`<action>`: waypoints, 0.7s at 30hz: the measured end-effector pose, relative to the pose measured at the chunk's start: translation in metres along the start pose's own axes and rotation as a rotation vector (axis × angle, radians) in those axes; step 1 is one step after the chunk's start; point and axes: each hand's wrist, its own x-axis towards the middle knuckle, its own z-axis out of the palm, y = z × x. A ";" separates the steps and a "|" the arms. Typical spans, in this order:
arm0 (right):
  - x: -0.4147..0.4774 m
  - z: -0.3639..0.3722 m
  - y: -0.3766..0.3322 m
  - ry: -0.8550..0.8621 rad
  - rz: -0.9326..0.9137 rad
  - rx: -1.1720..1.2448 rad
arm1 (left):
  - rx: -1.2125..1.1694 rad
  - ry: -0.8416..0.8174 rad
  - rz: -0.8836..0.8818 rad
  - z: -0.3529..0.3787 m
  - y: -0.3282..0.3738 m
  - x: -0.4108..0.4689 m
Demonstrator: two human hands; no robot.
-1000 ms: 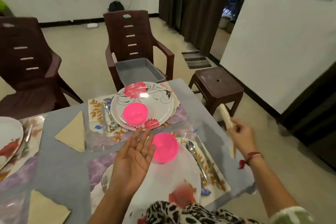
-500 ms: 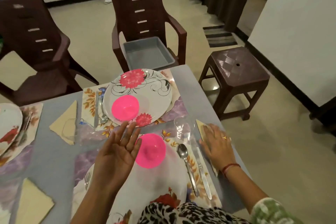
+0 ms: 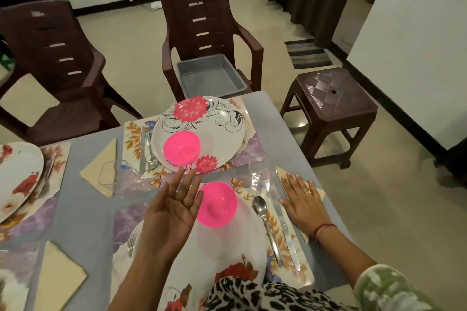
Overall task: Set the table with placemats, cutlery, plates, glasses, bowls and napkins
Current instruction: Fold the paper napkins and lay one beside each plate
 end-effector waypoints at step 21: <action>-0.153 -0.007 -0.169 0.732 0.263 0.261 | 0.440 -0.016 0.142 -0.095 0.071 -0.082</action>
